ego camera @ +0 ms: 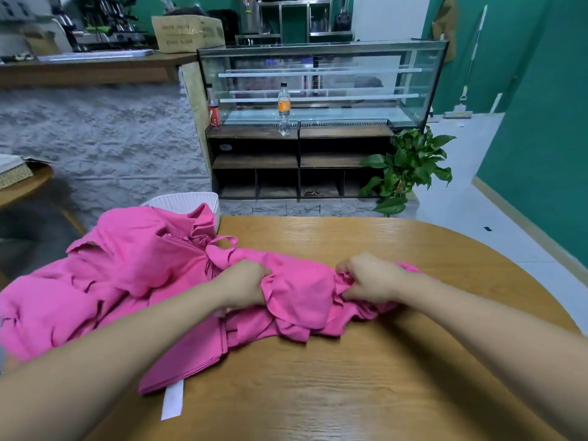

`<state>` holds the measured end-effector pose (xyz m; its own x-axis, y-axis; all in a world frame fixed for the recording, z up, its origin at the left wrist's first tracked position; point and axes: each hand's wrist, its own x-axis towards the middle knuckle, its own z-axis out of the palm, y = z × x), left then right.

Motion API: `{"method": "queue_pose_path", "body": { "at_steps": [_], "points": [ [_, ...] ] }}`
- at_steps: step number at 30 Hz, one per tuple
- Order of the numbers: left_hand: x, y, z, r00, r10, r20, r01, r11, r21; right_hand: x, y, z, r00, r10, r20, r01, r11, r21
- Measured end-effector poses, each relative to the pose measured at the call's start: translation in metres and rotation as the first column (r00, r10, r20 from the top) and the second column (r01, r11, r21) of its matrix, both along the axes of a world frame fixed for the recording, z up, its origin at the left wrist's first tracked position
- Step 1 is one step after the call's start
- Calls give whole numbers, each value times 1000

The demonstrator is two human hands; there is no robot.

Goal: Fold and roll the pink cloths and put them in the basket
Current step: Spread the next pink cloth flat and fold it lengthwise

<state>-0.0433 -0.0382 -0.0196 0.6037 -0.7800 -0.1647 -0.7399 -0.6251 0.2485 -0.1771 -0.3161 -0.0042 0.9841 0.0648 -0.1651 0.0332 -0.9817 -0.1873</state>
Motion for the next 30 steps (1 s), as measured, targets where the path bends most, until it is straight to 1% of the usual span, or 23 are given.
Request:
{"method": "queue_pose_path", "body": {
  "at_steps": [3, 6, 8, 10, 12, 13, 15, 17, 19, 20, 21, 23, 24, 26, 28, 30],
  "points": [
    [8, -28, 28, 1000, -25, 0, 25, 997, -78, -3, -24, 35, 992, -97, 87, 92, 994, 56],
    [15, -59, 57, 997, -41, 67, 49, 993, -109, -8, -47, 67, 968, -168, 189, 153, 984, 90],
    [20, -76, 75, 993, -22, 116, 39, 988, -149, -12, -61, 84, 939, -213, 270, 181, 974, 137],
    [23, -89, 92, 990, -5, 139, 36, 975, -221, -16, -71, 100, 898, -270, 347, 209, 956, 205],
    [21, -96, 108, 994, 42, 100, -6, 942, -335, -18, -77, 112, 847, -322, 424, 225, 938, 262],
    [21, -97, 112, 996, 75, 44, -51, 914, -402, -18, -78, 114, 833, -340, 436, 232, 931, 282],
    [17, -96, 113, 987, 115, -116, -158, 848, -506, -16, -74, 112, 840, -347, 417, 234, 926, 297],
    [12, -91, 104, 959, 130, -250, -251, 798, -547, -12, -63, 100, 858, -346, 379, 224, 917, 330],
    [5, -86, 92, 930, 146, -336, -320, 772, -549, -9, -45, 84, 872, -357, 335, 218, 896, 387],
    [1, -84, 87, 916, 153, -370, -348, 763, -545, -8, -33, 77, 889, -355, 290, 215, 881, 421],
    [-2, -82, 82, 901, 163, -401, -376, 753, -540, -7, -20, 70, 916, -333, 226, 195, 859, 473],
    [-7, -79, 76, 883, 172, -436, -405, 748, -525, -4, 6, 54, 963, -243, 116, 124, 783, 610],
    [-9, -78, 75, 883, 177, -434, -405, 755, -516, -1, 18, 45, 970, -213, 113, 92, 760, 643],
    [-12, -75, 72, 889, 181, -420, -394, 768, -504, 11, 34, 24, 952, -233, 199, 56, 770, 636],
    [-12, -71, 69, 883, 179, -434, -404, 761, -508, 25, 42, 5, 901, -346, 263, 109, 766, 634],
    [-10, -62, 65, 868, 170, -466, -416, 762, -496, 35, 42, -7, 847, -461, 263, 193, 729, 656]
  ]
}}
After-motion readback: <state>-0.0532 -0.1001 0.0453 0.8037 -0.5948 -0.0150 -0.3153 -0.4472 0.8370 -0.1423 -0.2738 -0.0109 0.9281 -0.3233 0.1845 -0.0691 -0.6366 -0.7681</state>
